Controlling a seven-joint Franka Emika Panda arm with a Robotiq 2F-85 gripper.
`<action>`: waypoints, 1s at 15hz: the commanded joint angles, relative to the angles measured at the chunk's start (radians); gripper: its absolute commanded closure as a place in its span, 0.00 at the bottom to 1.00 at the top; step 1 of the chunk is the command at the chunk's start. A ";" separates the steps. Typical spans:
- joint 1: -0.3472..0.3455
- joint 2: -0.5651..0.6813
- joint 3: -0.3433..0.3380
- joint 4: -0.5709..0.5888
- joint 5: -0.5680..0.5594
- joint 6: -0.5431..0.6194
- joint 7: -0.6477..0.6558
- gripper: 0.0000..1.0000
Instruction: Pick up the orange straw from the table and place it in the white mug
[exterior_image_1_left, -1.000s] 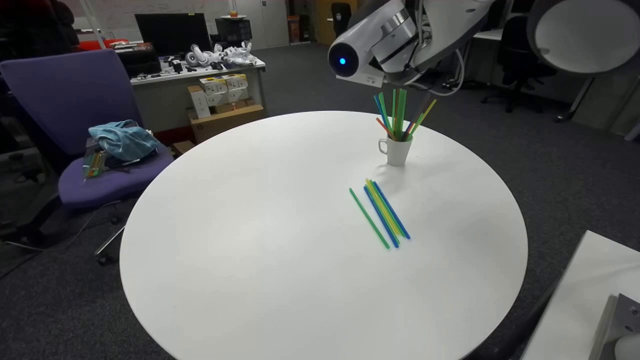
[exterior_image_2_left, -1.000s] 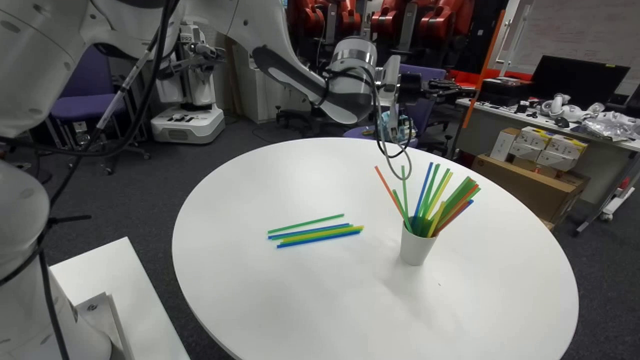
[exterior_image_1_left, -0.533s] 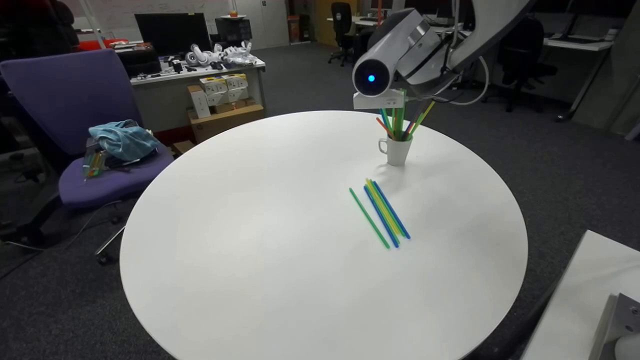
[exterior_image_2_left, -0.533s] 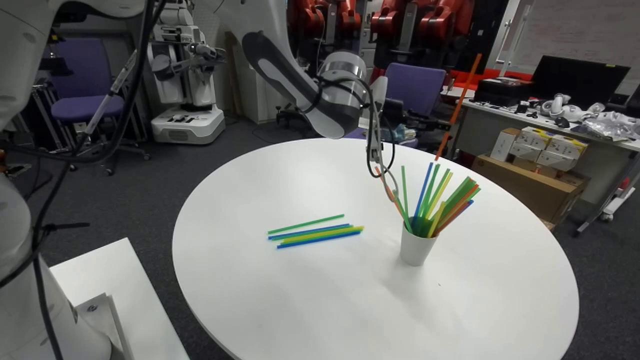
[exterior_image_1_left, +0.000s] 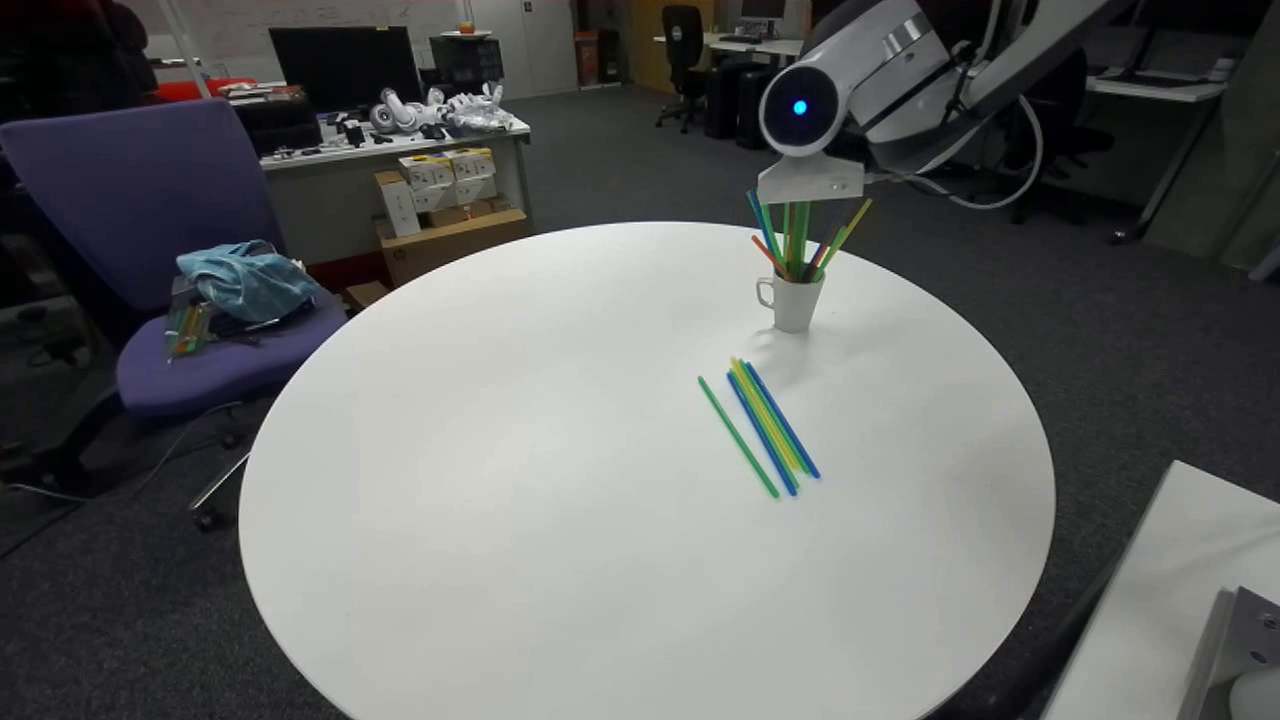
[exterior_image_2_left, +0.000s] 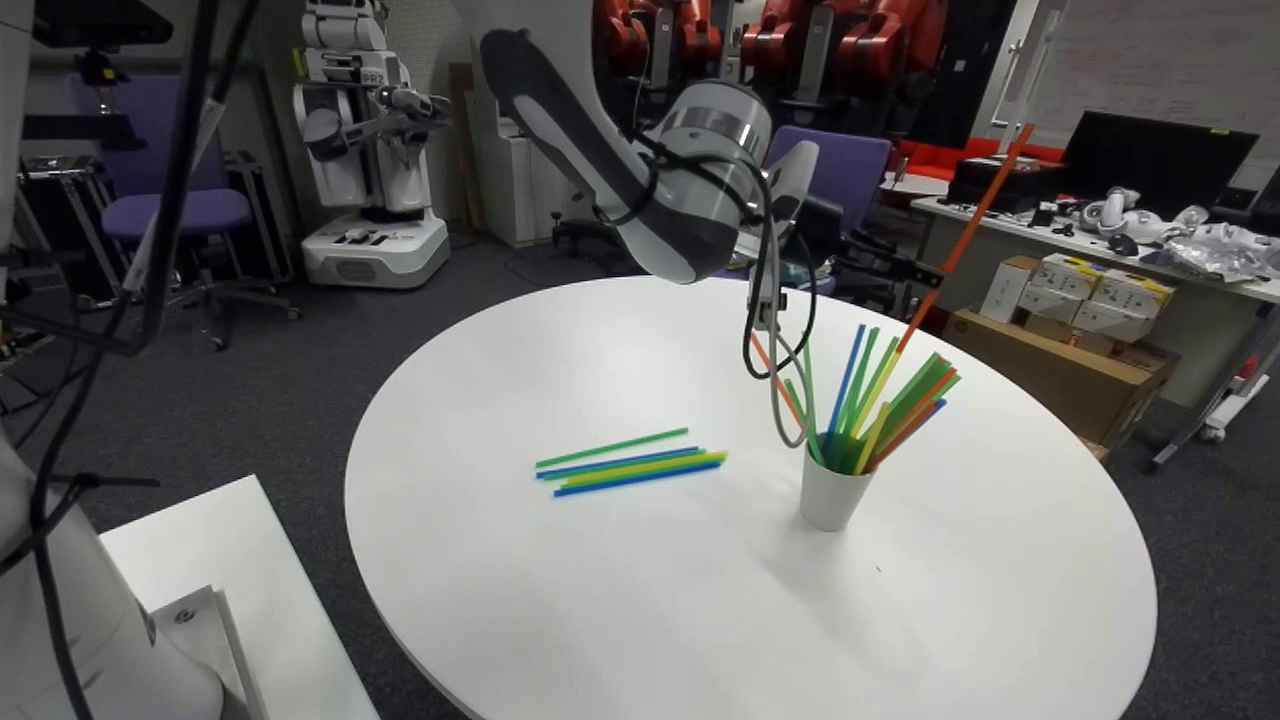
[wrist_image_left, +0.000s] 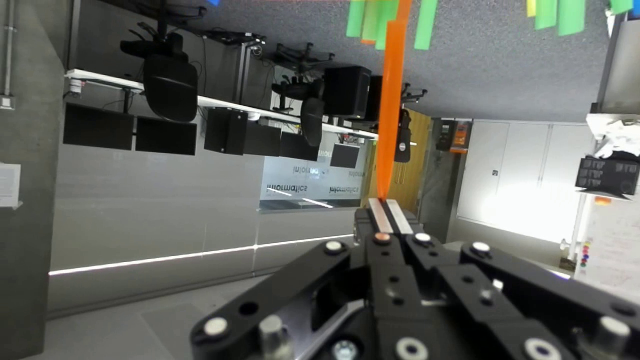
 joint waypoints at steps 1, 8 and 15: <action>-0.066 -0.057 0.074 -0.065 0.009 -0.017 -0.036 1.00; -0.080 -0.026 0.129 -0.072 0.015 -0.038 0.006 1.00; -0.059 0.009 0.141 -0.093 -0.156 -0.199 0.156 1.00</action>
